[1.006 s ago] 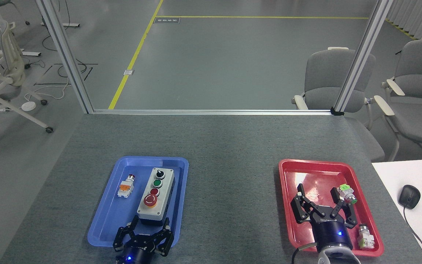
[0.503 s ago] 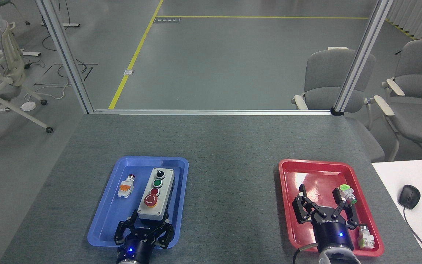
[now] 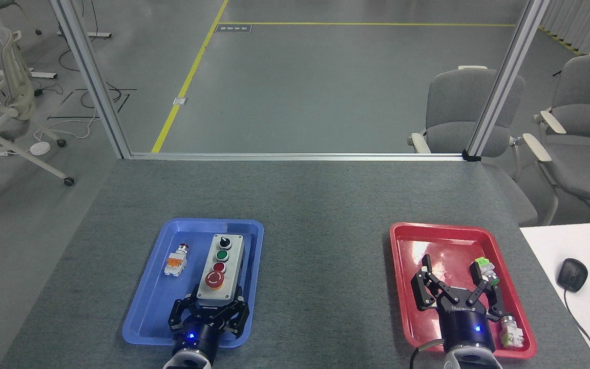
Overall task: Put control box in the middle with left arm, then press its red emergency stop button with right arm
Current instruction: 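Close the left gripper on the near end of the grey control box, then drag the control box out of the blue tray toward the table middle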
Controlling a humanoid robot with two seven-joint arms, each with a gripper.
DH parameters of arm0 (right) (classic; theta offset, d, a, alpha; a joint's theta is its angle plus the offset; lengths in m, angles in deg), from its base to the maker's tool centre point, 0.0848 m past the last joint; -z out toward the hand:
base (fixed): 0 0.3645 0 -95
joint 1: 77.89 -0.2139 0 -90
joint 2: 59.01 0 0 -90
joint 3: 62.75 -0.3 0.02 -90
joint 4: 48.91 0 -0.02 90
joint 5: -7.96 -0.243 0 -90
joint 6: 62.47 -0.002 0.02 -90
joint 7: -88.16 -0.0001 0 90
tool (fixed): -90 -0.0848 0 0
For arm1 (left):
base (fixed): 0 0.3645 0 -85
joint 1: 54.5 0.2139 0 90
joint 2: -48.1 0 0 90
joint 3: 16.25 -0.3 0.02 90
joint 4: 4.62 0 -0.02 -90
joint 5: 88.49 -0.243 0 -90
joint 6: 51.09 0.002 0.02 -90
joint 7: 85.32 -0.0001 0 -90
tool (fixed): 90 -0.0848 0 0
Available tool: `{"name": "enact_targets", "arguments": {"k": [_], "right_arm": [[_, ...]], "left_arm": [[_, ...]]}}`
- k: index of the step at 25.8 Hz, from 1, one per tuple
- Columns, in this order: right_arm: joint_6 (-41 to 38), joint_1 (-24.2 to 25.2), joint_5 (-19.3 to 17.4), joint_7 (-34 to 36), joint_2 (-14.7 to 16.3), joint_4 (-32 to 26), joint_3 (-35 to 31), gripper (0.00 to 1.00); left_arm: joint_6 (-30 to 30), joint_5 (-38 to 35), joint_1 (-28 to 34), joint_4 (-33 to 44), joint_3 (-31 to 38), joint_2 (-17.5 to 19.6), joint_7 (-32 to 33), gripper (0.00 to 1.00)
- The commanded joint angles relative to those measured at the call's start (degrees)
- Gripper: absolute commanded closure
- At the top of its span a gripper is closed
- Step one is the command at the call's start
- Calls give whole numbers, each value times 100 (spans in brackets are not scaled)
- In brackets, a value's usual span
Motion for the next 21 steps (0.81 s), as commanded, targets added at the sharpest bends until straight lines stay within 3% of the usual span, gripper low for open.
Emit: {"name": "enact_targets", "arguments": {"k": [1,13,19,21], "right_arm": [[11,27,-49,-64,-42,-111,13,2],[11,159,-49,-125,55,-128,-13,2],[11,176,-49,-125,55,-102,22,2],[11,211,-40,-125,64,-93,22,2]], "left_arm": [[4,22,-137,-149,0,-24,0,1],[-58,4,-278,-413,-9,-24,17,2],[-119,-5,-330,-633,-9,-24,8,22],[-119,-13,-366,-642,-9,3,8,36]]}}
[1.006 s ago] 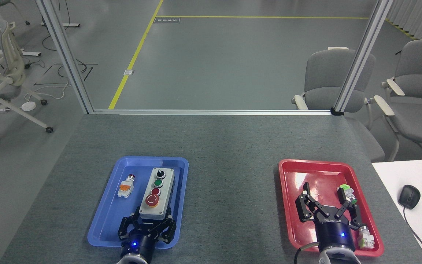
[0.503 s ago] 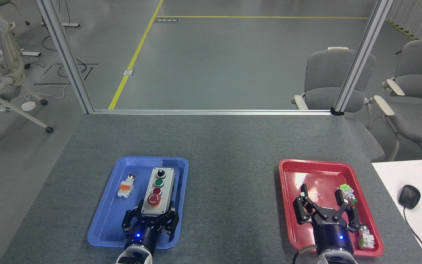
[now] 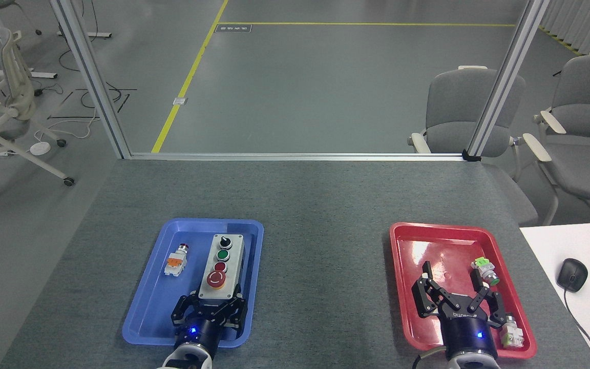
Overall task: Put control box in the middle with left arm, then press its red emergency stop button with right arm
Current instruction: 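Drag the control box out of the blue tray toward the table middle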
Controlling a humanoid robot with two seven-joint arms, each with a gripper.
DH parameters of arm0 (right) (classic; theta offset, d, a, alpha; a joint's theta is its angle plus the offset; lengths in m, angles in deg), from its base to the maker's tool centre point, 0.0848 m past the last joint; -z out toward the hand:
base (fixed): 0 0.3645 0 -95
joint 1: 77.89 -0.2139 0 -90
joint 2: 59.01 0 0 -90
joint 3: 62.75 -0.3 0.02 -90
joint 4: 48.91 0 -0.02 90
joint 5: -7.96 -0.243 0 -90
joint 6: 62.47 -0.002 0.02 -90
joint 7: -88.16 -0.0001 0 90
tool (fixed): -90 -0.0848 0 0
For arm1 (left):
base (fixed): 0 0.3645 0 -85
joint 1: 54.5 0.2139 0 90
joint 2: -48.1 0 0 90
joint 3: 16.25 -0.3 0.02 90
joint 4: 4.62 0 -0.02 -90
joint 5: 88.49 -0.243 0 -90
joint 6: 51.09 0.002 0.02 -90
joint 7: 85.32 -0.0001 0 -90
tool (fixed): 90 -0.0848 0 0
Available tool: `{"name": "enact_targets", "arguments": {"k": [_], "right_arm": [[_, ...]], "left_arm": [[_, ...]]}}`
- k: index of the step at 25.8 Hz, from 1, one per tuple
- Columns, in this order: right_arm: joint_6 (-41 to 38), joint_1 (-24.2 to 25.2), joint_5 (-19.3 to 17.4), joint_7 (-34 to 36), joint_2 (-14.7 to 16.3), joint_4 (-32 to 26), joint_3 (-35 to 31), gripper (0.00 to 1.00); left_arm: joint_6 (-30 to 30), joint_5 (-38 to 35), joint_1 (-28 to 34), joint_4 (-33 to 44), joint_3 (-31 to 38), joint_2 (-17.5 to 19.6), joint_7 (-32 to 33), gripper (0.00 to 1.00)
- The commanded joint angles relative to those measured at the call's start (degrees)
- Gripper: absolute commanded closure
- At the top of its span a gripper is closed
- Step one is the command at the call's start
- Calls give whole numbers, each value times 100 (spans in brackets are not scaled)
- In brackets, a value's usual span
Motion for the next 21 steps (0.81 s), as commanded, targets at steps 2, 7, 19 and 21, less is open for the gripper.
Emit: {"name": "enact_targets", "arguments": {"k": [2,7,19,21], "right_arm": [[-1,55,26,4,8,61,5,2],[-10,187,35,4,-1,79,93,2],[-10,258,44,-5,-62,79,76,2],[-10,284,44,-5,-71,79,67,2]], "left_arm": [[-17,-2,-48,-45,0,29,4,54],[-26,42,-57,-19,18,56,-5,96],[-123,139,22,1053,150,38,30,100],[-53,130,13,1045,114,-111,30,100]]}}
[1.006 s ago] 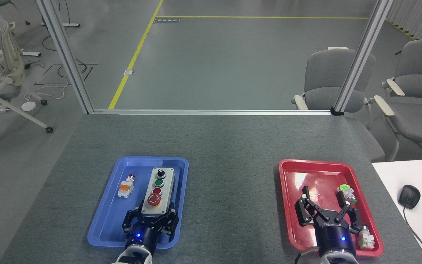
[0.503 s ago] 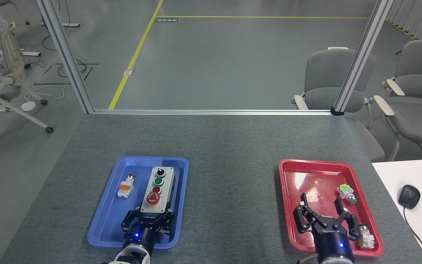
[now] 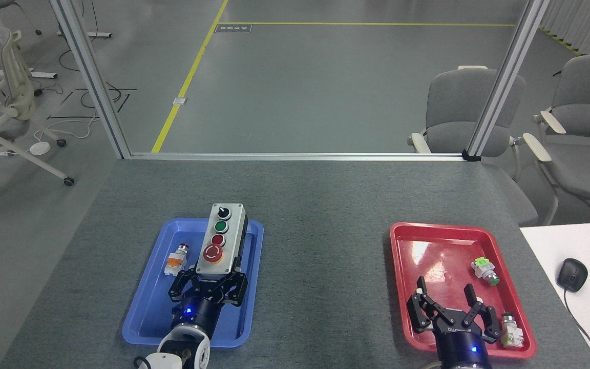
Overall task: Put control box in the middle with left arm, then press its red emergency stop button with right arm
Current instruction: 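Drag the control box out of the blue tray toward the table middle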
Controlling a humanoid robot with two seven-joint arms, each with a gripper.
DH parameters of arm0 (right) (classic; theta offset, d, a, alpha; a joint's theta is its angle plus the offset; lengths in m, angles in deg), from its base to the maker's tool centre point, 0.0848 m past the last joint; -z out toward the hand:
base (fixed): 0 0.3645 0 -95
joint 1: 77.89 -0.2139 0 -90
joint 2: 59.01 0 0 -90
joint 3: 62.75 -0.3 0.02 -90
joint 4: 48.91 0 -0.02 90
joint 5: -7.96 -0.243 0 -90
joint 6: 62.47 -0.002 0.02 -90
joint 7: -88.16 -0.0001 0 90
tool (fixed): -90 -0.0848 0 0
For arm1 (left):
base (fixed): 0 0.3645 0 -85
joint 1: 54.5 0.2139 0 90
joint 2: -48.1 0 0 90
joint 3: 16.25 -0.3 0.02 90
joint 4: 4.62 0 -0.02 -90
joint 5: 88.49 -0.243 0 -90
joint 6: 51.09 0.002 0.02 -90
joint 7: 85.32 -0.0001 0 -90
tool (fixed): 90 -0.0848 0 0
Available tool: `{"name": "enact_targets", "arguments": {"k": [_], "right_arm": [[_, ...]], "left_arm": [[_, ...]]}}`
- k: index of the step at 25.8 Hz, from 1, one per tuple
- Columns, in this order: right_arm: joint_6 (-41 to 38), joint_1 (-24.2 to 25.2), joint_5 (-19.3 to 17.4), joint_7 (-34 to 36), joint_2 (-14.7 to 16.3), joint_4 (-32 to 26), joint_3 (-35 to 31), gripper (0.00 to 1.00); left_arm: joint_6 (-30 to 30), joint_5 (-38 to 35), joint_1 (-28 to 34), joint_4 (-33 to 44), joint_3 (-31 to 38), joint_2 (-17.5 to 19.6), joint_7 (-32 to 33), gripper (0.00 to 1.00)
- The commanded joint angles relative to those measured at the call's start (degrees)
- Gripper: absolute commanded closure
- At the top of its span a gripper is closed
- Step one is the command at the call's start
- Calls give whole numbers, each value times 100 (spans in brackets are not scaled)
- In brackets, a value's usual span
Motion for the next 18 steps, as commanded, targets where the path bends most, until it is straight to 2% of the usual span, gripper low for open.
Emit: {"name": "enact_targets", "arguments": {"k": [1,6,10,18], "right_arm": [[0,29,1,18,-9,0,-17,2],[0,38,1,18,-44,0,-61,2],[0,29,1,18,-36,0,-69,2],[0,56,-8,18,-36,0,-78,2]], "left_arm": [[110,-35,-10,64,-30,-302,21,100],[189,-123,-1,20,-197,-899,39,100],[734,-35,87,73,-1006,-899,21,100],[822,35,245,-6,-1850,-908,-40,100]]}}
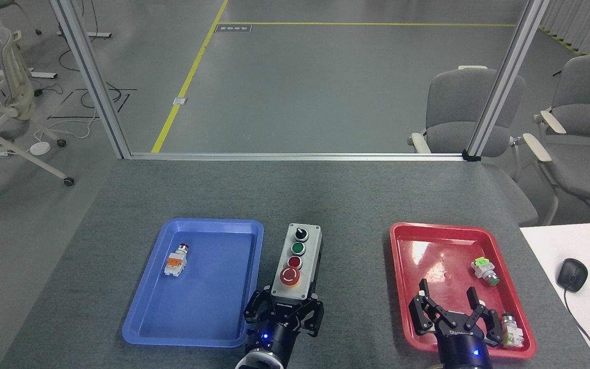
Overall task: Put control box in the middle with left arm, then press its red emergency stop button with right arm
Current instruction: 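Drag the control box out of the blue tray toward the table middle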
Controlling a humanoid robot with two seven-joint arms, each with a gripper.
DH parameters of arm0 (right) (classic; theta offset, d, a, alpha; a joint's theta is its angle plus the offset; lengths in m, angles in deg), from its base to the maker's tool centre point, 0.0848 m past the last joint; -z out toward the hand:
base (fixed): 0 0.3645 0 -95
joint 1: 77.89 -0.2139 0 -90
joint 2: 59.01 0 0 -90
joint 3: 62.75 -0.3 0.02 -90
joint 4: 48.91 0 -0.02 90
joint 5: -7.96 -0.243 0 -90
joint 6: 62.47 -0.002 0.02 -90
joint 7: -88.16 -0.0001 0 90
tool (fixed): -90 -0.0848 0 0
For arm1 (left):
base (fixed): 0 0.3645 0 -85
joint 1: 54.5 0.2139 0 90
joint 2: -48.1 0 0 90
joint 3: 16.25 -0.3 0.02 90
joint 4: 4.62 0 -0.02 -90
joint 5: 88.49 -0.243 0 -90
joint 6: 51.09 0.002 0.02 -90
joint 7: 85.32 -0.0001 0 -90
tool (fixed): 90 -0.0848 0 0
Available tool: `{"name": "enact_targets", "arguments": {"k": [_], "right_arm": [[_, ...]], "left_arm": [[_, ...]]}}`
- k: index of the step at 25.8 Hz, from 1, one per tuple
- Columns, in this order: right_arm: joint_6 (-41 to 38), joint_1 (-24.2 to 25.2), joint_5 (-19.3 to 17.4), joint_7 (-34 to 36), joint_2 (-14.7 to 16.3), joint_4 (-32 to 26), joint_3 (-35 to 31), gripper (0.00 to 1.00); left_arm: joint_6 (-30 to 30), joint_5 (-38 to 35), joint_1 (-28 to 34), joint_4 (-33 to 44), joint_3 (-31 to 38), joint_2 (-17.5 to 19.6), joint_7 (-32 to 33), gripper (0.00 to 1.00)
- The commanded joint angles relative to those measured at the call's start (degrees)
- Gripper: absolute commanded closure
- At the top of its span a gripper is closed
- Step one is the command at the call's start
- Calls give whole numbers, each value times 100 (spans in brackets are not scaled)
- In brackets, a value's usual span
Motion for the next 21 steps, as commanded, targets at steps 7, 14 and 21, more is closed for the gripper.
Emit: {"name": "enact_targets", "arguments": {"k": [7,14,21], "right_arm": [[0,14,-18,-1,35,0,-16,2],[0,23,-18,-1,53,0,-24,2],[0,58,-18,-1,53,-9,-25,2]], "left_arm": [[90,61,15,-313,-945,-12,-42,100],[90,52,-91,-445,-1262,-38,20,100],[72,61,-170,-638,-1385,-30,37,100]]}}
